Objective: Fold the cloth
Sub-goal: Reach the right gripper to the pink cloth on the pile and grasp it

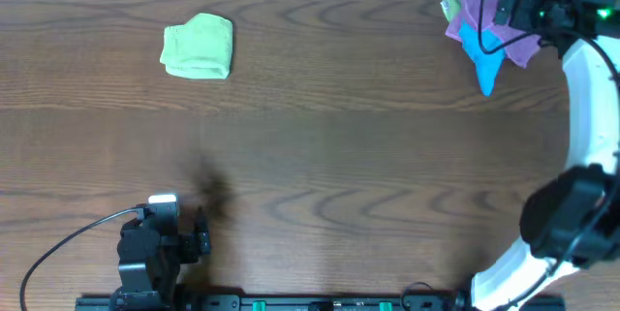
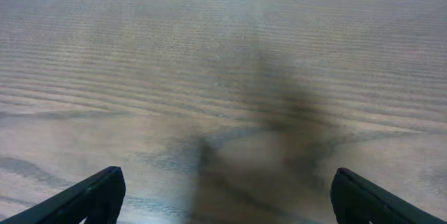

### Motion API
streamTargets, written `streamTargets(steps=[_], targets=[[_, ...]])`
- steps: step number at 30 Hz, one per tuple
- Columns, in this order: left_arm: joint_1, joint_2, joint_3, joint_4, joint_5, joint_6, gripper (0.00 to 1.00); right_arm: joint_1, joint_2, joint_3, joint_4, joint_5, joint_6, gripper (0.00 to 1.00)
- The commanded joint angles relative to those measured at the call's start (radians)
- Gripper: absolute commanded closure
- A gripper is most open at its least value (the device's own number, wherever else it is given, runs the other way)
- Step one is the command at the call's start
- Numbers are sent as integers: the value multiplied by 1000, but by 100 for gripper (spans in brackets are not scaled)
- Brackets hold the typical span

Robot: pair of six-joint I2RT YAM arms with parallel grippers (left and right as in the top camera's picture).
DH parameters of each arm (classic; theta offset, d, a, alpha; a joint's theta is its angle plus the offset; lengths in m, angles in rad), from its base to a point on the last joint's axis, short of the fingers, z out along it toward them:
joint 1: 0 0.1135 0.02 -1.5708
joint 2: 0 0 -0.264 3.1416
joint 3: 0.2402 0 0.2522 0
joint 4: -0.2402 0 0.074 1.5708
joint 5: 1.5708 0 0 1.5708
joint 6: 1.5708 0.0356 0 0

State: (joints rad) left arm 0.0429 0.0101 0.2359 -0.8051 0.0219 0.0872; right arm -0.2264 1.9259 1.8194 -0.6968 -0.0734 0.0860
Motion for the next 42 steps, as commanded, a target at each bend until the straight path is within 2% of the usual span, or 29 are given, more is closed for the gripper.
streamTargets(steps=[1,8,15,28,31,33,39,42], targets=[[-4,-6,-5,-10,-3,18,5,-10,92,11,40,-6,-13,1],[-4,-6,-5,-10,-3,18,5,-8,222,11,184,-69,-24,1],[-4,-6,-5,-10,-3,18,5,0,298,11,238,-139,-30,2],[-4,-6,-5,-10,-3,18,5,41,377,11,317,-171,-58,18],[-4,-6,-5,-10,-3,18,5,45,385,11,327,-171,-58,28],[-4,-6,-5,-10,-3,18,5,47,388,11,332,-170,-58,38],[-4,-6,-5,-10,-3,18,5,50,388,13,343,-163,-58,79],[-4,-6,-5,-10,-3,18,5,50,388,13,333,-163,-58,93]])
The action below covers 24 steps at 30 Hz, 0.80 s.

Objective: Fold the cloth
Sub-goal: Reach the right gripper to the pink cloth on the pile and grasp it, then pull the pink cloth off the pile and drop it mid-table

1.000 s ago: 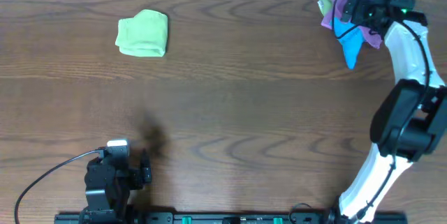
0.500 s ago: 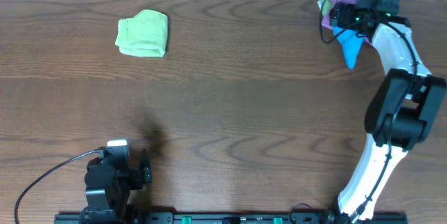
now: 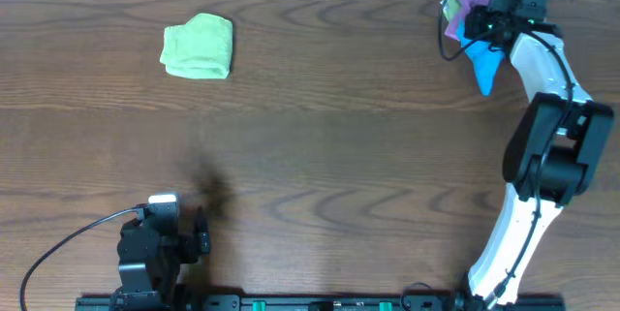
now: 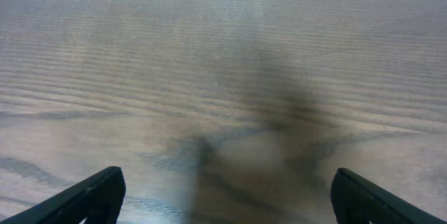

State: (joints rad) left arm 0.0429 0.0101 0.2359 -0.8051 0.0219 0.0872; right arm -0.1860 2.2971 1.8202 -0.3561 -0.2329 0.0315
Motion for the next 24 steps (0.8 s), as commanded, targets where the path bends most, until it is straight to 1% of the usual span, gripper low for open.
streamTargets(steps=[1,2,7,13,16,20,24], targets=[[-4,-6,-5,-10,-3,18,5,10,16,13,-12,-4,-3,97],[-4,-6,-5,-10,-3,18,5,10,14,13,-18,-4,-3,99],[-4,-6,-5,-10,-3,18,5,11,-33,13,-76,-11,-3,99],[-4,-6,-5,-10,-3,18,5,28,-165,13,-195,-11,-23,99],[-4,-6,-5,-10,-3,18,5,56,-249,13,-285,-8,-56,99],[-4,-6,-5,-10,-3,18,5,104,-349,13,-386,-7,-56,99],[-4,-6,-5,-10,-3,18,5,193,-474,13,-496,0,-74,99]])
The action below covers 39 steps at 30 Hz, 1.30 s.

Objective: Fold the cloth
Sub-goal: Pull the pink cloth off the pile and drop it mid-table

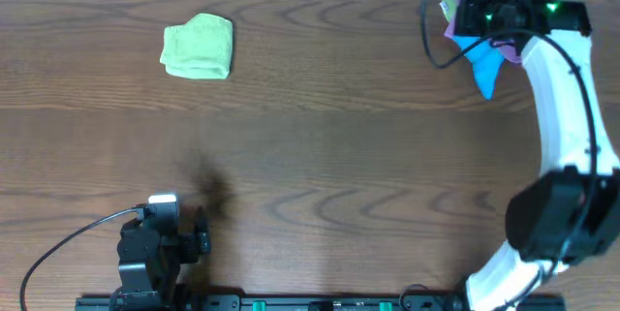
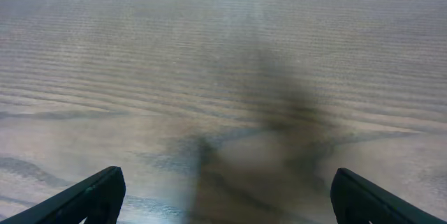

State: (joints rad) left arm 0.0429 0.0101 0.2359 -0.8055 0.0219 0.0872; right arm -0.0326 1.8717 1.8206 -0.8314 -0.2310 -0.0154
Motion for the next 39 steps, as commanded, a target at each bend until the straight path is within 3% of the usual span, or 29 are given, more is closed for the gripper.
streamTargets(steps=[1,12,27,35,39], targets=[[-4,-6,-5,-10,-3,18,5,63,-76,12,-45,-1,-27,99],[-4,-6,-5,-10,-3,18,5,281,-208,12,-274,28,-50,99],[-4,-6,-5,-10,-3,18,5,771,-260,12,-445,25,-4,98],[-4,-6,-5,-10,-27,22,5,844,-362,12,-424,-34,89,98],[-4,-6,-5,-10,-33,22,5,806,-346,11,-417,95,84,98]])
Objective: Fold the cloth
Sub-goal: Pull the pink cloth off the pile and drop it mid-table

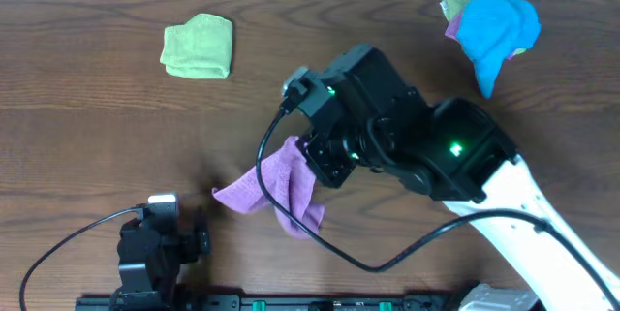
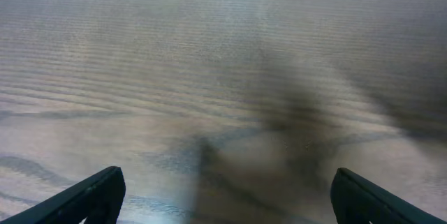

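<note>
A crumpled purple cloth (image 1: 276, 190) trails on the wooden table (image 1: 97, 146) near the middle front, its upper end running under my right wrist. My right gripper (image 1: 308, 153) is mostly hidden beneath the arm's black body in the overhead view and seems shut on that cloth. At the front left, my left gripper (image 2: 223, 185) is parked open over bare wood, with nothing between its dark fingers (image 2: 98, 192). The purple cloth does not appear in the left wrist view.
A folded light green cloth (image 1: 199, 46) lies at the back left. At the back right sits a blue cloth (image 1: 494, 25) bunched on top of other cloths, with a yellow-green edge (image 1: 452, 6) showing. My right arm's white link crosses the front right.
My right arm has gone from the cloth pile at the back right to the middle of the table, and the purple cloth is now with it. The left arm has not moved.
My right gripper stayed at the back-right pile of purple, blue and green cloths through all three earlier moments, its wrist shifting over the pile. Now the purple cloth is out of the pile and at mid-table under that gripper. The left gripper remained parked open.
</note>
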### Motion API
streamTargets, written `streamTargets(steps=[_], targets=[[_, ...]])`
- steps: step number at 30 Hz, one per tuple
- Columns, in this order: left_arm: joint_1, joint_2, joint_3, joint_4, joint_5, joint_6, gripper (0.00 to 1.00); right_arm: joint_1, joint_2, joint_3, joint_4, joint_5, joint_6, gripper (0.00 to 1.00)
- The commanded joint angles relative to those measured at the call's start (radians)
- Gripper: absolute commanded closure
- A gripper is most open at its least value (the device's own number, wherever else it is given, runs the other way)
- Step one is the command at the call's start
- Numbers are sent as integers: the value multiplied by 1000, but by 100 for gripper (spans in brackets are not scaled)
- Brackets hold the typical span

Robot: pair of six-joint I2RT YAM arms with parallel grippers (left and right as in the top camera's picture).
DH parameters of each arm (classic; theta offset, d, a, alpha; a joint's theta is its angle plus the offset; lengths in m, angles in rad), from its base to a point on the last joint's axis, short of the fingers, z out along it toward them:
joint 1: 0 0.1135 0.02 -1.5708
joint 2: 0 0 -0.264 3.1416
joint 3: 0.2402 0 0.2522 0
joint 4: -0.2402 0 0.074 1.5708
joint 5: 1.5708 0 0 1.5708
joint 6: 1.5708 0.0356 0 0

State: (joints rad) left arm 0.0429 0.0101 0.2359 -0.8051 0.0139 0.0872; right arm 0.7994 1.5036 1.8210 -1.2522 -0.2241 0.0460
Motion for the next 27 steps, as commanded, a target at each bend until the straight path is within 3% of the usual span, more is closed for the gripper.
streamTargets(steps=[1,8,14,17,19,22,27], targets=[[-4,-6,-5,-10,-24,22,5,-39,36,10,7,112,10,98],[-4,-6,-5,-10,-21,21,5,-243,284,8,140,267,-72,99],[-4,-6,-5,-9,23,11,5,-463,476,8,350,537,-104,98],[-4,-6,-5,-2,118,10,5,-549,498,8,365,569,-91,65],[-4,-6,-5,9,174,10,5,-581,485,12,340,565,-69,31],[-4,-6,-5,43,262,10,5,-591,444,12,302,543,-64,20],[-4,-6,-5,129,392,-16,5,-571,341,12,214,308,-36,17]])
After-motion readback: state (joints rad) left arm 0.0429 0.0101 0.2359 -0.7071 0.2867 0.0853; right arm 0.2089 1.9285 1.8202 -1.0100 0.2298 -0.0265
